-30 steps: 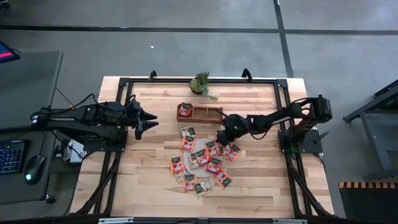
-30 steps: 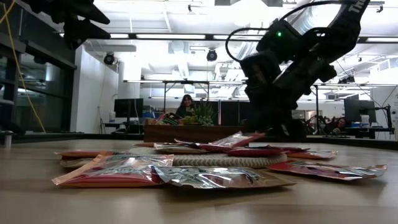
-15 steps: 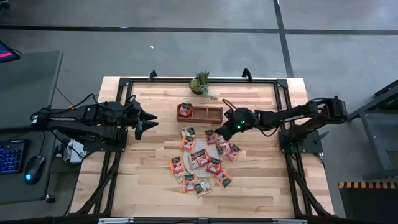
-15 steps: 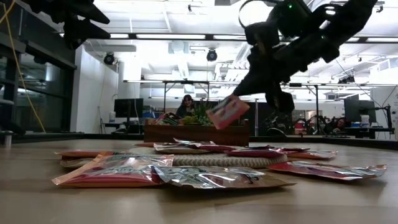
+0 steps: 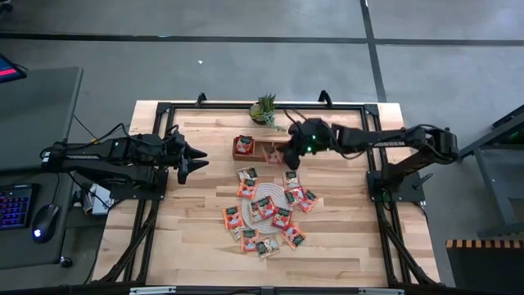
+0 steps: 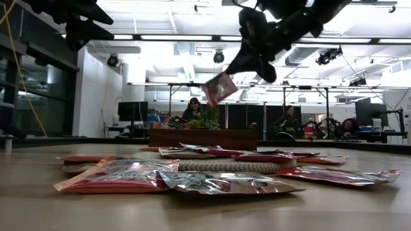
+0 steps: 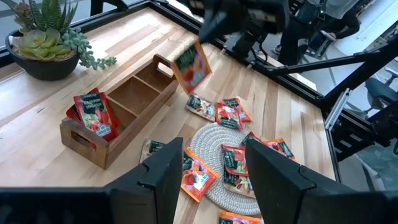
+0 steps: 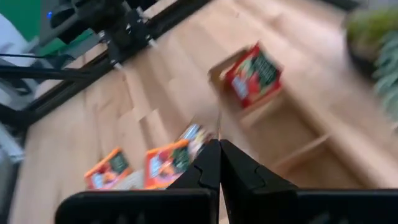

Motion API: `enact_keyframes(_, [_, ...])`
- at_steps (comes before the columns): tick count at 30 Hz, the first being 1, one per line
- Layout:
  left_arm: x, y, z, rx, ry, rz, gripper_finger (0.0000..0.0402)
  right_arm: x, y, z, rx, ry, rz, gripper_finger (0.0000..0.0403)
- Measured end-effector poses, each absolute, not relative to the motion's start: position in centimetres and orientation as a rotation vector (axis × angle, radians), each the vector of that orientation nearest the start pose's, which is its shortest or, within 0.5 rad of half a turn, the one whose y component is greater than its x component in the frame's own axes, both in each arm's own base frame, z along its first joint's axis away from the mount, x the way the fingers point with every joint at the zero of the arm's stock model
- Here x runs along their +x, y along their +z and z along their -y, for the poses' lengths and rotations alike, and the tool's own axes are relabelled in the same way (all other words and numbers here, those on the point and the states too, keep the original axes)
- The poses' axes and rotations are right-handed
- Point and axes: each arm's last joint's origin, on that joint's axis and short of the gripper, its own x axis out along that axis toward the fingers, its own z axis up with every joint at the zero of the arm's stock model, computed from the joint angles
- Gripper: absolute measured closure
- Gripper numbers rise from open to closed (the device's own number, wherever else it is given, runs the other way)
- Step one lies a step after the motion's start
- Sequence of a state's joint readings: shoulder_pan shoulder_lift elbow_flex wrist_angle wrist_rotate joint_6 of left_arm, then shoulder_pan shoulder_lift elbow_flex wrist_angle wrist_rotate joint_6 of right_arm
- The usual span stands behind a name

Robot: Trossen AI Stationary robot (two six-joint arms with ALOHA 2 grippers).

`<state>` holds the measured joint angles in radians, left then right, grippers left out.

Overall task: Pick & Place Tea
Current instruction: Put the orange tea bag into the middle section of the wooden organizer

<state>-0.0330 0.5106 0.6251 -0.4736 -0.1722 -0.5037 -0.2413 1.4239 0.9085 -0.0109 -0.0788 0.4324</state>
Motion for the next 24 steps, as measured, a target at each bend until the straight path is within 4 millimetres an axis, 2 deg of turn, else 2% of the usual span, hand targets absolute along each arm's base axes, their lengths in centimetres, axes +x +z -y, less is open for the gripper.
enact_keyframes(4, [11.6, 28.6, -0.1, -0.461, 0.224, -0.315, 0.0229, 29.9, 26.2, 8.9, 0.441, -0.294, -0.439, 0.0403])
enact_keyframes(8, [11.6, 28.6, -0.1, -0.461, 0.225, -0.314, 0.0229, 30.2, 26.2, 10.4, 0.382, -0.304, -0.423, 0.0403])
enact_keyframes(16, [11.7, 28.6, -0.1, -0.46, 0.225, -0.315, 0.0229, 31.9, 23.7, 12.4, 0.363, -0.27, -0.407, 0.0403])
enact_keyframes(24, [11.6, 28.6, -0.1, -0.46, 0.225, -0.315, 0.0229, 32.7, 21.1, 13.7, 0.403, -0.295, -0.443, 0.0403])
